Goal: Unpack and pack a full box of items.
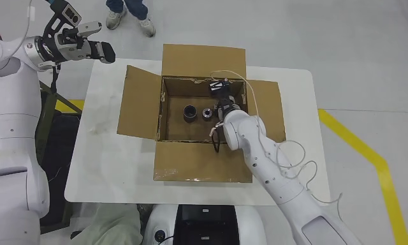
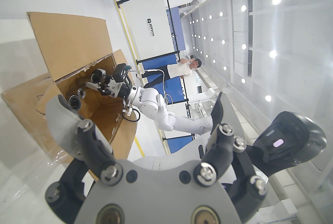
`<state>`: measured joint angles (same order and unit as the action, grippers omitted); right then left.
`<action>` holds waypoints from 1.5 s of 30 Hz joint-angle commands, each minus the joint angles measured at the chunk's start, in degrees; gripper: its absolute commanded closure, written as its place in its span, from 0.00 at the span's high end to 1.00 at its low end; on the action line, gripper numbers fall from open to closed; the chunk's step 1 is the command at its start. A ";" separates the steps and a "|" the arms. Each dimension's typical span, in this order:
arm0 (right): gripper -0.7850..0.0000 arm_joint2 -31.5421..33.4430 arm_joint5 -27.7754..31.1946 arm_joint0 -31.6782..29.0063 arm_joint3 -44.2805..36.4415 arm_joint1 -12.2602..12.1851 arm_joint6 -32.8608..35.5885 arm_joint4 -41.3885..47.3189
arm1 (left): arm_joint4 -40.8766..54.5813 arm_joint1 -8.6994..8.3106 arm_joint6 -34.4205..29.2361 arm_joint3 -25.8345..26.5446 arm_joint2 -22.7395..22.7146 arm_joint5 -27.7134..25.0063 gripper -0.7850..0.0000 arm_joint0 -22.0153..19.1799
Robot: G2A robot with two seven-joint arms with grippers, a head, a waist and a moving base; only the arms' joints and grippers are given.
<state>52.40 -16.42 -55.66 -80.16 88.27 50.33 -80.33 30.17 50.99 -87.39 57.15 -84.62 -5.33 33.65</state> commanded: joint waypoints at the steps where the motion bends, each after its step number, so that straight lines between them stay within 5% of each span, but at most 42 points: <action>1: 0.52 0.08 0.04 -0.07 0.01 0.08 0.12 -0.07 | 0.00 0.00 0.00 0.00 0.00 0.00 1.00 0.00; 5: 0.64 0.49 0.15 -0.61 -0.63 0.15 0.42 -0.31 | 0.00 0.00 0.00 0.00 0.00 0.00 1.00 0.00; 19: 0.70 3.45 4.09 -9.49 -16.99 -0.90 -0.33 -1.49 | 0.00 0.00 0.00 0.00 0.00 0.00 1.00 0.00; 29: 0.73 9.97 17.31 -16.95 -27.59 -2.24 -1.60 14.40 | 0.00 0.00 0.00 0.00 0.00 0.00 1.00 0.00; 45: 1.00 22.05 28.62 -27.90 -39.23 -4.94 -2.57 32.96 | 0.00 0.00 0.00 0.00 0.00 0.00 1.00 0.00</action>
<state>73.97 11.91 -83.32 -119.20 83.44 47.77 -48.25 30.17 50.99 -87.39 57.15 -84.62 -5.33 33.65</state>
